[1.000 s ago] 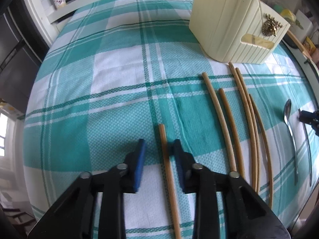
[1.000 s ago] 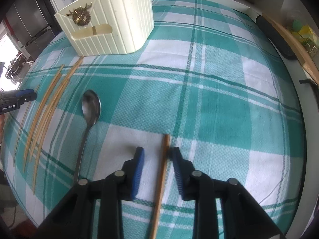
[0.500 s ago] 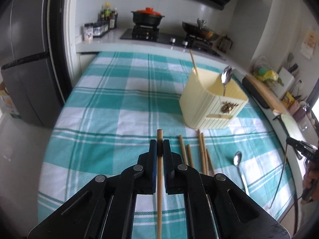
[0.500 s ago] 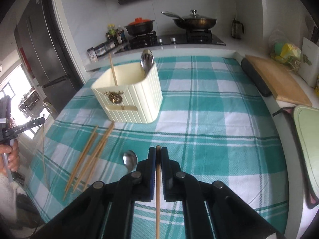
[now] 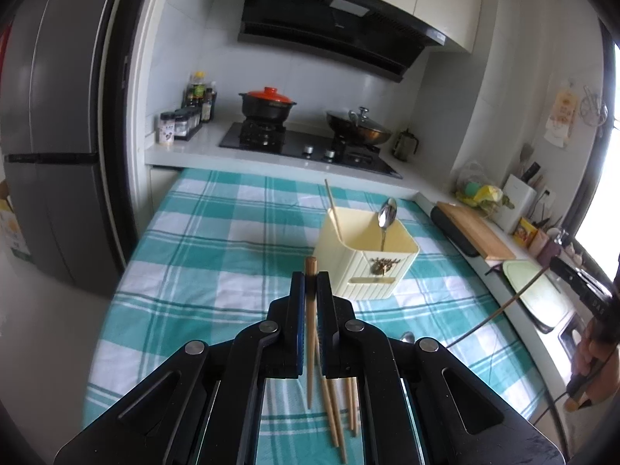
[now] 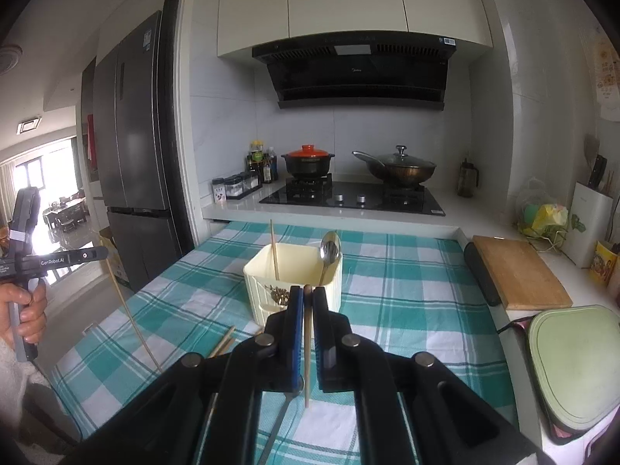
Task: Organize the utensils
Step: 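Carry the chopstick to the holder with the left tool while the right tool lowers its chopstick in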
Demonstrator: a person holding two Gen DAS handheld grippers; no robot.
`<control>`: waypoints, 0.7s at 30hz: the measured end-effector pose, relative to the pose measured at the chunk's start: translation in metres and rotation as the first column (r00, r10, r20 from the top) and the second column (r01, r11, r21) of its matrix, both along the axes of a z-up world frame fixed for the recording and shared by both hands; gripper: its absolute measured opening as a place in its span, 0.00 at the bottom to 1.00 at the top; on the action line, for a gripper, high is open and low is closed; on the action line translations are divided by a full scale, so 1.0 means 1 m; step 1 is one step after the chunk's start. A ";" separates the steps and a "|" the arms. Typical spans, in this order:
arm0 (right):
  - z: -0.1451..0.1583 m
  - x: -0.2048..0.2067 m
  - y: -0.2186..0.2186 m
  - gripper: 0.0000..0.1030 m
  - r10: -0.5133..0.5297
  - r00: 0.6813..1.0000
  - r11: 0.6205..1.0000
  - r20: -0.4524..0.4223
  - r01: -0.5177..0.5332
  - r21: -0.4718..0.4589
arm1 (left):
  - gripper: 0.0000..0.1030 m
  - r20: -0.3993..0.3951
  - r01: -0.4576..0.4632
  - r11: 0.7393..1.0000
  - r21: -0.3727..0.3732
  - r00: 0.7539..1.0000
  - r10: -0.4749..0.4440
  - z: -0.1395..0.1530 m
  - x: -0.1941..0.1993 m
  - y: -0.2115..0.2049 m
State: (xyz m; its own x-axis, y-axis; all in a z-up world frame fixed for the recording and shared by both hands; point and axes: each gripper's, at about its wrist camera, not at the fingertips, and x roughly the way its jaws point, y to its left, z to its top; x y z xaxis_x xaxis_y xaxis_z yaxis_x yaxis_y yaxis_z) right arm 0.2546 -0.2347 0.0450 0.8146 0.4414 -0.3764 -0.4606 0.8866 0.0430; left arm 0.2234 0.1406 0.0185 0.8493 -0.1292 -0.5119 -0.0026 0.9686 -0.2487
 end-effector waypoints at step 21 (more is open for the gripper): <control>0.099 0.116 0.037 0.05 0.007 0.997 0.998 0.079 -0.012 0.069 | 0.03 0.185 0.035 0.998 0.049 0.982 -0.043 0.107 0.097 -0.035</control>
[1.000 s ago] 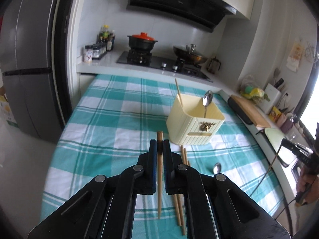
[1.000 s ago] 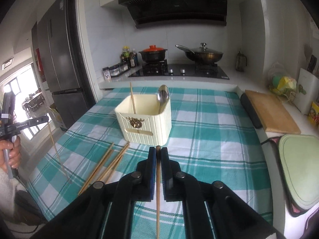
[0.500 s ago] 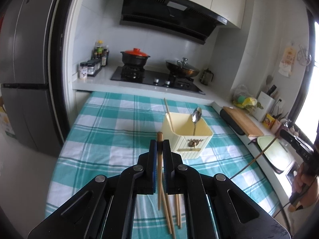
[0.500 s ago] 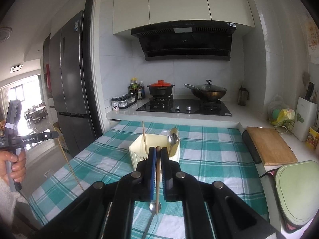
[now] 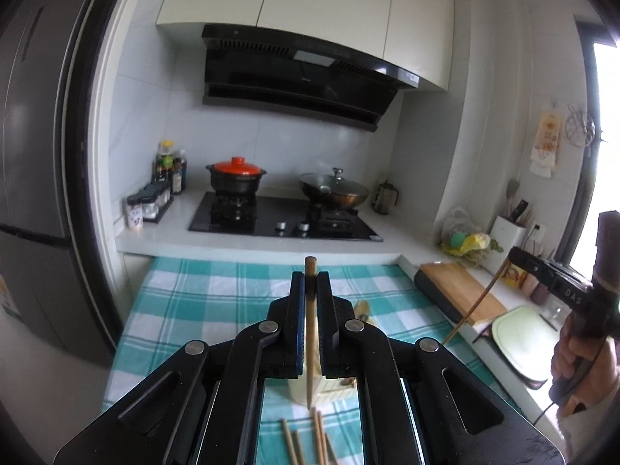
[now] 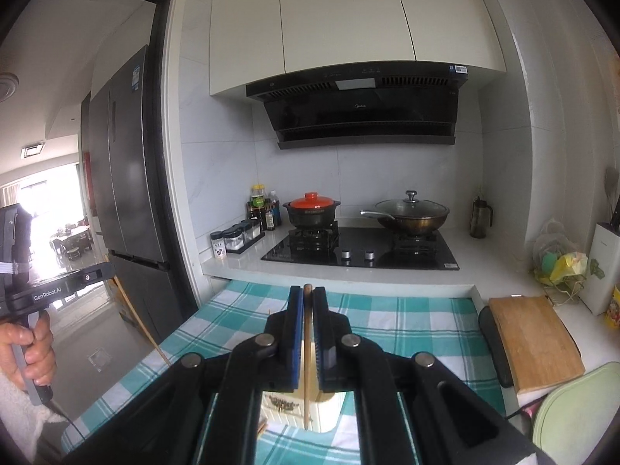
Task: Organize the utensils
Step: 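Carry the chopstick to the holder with the left tool while the right tool lowers its chopstick in, then lower the chopstick into the cream holder and open the left tool while the right tool releases its chopstick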
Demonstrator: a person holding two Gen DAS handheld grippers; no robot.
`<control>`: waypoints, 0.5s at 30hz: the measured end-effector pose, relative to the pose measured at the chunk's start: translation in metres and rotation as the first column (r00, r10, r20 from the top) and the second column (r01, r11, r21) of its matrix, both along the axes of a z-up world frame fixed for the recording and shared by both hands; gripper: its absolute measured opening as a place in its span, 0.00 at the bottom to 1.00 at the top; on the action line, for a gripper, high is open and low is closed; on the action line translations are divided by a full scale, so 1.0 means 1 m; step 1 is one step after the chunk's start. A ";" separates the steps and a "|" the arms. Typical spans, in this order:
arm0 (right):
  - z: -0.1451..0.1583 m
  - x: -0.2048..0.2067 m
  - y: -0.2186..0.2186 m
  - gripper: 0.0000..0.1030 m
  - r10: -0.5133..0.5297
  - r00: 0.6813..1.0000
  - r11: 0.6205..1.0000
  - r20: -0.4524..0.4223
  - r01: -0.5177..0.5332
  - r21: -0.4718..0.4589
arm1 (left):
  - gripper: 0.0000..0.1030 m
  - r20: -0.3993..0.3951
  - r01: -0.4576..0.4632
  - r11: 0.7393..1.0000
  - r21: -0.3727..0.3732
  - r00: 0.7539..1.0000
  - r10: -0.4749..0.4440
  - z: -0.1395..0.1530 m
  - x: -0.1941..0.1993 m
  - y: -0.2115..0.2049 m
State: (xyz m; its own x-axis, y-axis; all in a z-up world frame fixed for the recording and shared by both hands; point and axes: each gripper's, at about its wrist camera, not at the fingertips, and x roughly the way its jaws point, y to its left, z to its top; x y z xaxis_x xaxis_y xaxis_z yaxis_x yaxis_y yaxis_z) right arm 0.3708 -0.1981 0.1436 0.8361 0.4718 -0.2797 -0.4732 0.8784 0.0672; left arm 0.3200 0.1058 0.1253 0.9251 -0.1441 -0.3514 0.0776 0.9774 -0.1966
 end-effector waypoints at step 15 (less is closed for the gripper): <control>-0.088 0.134 0.089 0.05 0.073 0.967 0.981 -0.243 -0.114 -0.158 | 0.03 -0.205 -0.005 1.000 -0.017 0.979 0.001 -0.079 0.144 -0.043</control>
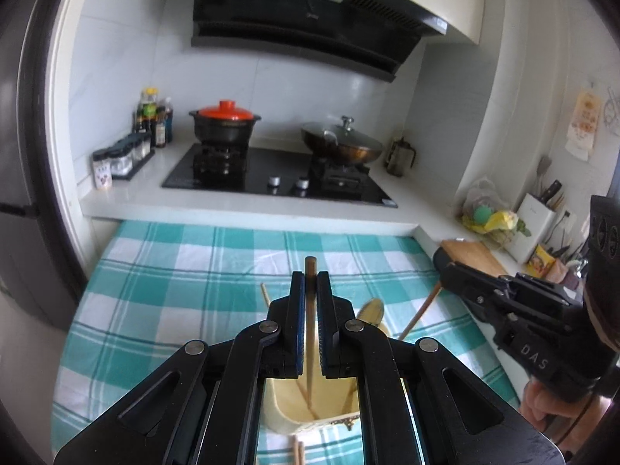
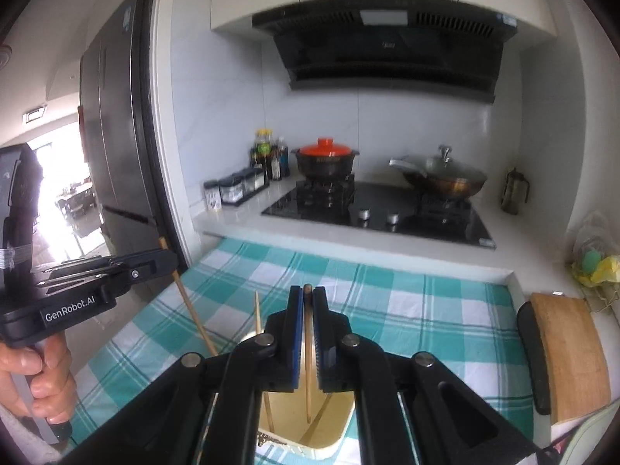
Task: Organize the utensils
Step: 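Lower the chopstick into the cream holder and open the left tool while the right tool releases its chopstick, then move both open tools back over the remaining chopsticks and steel spoon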
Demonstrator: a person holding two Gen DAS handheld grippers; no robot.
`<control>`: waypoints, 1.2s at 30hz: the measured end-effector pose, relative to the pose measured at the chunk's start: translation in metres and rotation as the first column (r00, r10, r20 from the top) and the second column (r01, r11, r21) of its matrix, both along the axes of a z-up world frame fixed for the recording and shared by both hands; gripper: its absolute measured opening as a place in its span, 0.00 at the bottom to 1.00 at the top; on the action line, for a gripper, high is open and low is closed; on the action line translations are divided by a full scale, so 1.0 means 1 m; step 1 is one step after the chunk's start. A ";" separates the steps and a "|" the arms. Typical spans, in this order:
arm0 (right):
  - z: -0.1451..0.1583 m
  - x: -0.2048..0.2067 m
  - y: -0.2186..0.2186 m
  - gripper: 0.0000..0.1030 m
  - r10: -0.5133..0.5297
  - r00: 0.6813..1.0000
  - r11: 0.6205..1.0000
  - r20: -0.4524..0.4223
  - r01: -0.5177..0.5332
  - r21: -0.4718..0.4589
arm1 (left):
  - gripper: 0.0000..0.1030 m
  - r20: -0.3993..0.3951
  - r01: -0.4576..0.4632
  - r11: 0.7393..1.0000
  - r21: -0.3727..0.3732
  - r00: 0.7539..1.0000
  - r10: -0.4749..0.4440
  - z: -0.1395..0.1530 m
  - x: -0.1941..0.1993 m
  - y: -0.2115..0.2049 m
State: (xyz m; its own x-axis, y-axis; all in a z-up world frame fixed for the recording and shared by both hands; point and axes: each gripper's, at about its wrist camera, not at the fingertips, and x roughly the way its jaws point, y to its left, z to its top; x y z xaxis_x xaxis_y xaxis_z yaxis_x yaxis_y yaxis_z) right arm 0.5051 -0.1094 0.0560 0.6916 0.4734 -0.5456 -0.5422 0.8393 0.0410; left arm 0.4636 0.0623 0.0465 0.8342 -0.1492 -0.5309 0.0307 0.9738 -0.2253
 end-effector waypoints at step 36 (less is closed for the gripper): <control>-0.169 -0.295 -0.110 0.38 -0.090 0.988 0.994 -0.130 0.082 -0.067 | 0.78 -0.270 0.015 0.996 0.085 0.963 0.009 -0.157 -0.277 -0.003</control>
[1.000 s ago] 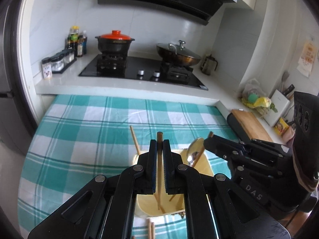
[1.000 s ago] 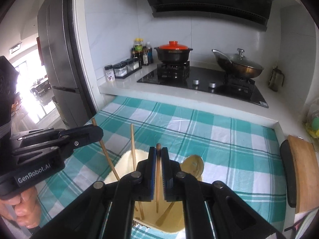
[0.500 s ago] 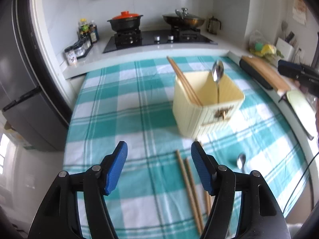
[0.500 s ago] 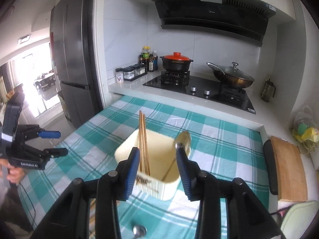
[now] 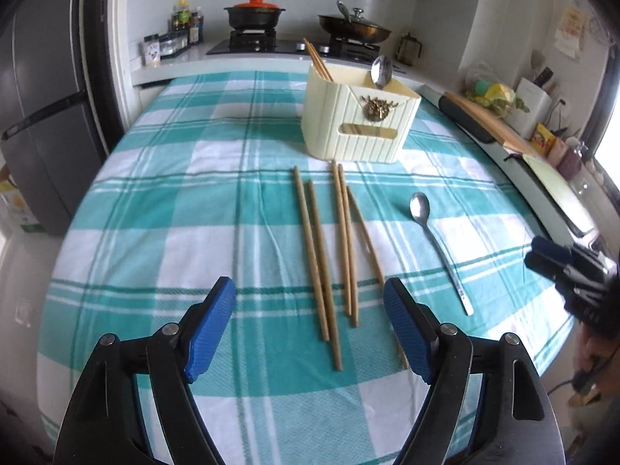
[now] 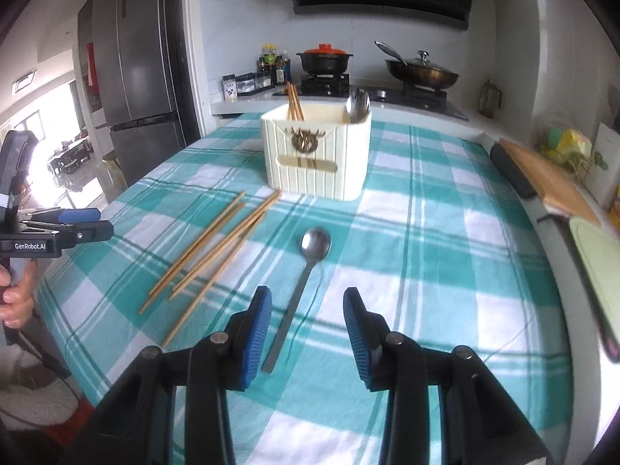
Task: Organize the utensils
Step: 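Move both open tools back over the remaining chopsticks and steel spoon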
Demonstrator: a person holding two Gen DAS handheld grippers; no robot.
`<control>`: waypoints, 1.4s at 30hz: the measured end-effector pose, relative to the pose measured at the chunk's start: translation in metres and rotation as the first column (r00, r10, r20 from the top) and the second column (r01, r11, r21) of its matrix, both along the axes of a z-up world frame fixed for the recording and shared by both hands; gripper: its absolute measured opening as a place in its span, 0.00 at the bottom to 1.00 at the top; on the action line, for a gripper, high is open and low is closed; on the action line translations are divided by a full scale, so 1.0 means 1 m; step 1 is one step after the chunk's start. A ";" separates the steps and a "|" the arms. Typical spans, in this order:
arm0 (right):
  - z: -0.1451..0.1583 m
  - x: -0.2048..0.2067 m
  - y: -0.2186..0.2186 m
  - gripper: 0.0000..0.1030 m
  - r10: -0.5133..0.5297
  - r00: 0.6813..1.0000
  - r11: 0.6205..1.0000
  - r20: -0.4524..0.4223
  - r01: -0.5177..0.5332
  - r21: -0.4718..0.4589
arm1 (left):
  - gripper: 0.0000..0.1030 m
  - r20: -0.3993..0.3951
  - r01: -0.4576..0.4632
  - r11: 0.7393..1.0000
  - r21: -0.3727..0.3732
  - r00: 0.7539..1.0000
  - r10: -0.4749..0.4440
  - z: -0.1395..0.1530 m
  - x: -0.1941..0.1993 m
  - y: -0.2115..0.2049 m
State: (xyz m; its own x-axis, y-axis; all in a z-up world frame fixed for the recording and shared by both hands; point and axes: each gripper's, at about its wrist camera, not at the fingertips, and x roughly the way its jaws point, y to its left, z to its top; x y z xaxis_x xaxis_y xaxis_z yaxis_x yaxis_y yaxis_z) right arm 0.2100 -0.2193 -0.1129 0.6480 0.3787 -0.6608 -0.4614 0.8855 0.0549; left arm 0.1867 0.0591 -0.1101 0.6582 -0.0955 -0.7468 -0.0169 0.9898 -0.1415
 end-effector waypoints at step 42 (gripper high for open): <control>-0.031 -0.043 0.016 0.38 -0.041 0.998 0.999 0.038 0.040 0.037 | 0.79 -0.133 -0.062 0.994 0.092 0.988 0.074 -0.070 0.079 0.003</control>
State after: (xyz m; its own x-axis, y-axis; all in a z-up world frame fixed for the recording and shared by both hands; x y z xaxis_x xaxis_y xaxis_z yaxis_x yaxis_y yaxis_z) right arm 0.1667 -0.2035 -0.1438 0.6882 0.3749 -0.6211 -0.4277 0.9012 0.0700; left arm 0.2660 0.0620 -0.1800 0.5524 0.0159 -0.8335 -0.0978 0.9941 -0.0459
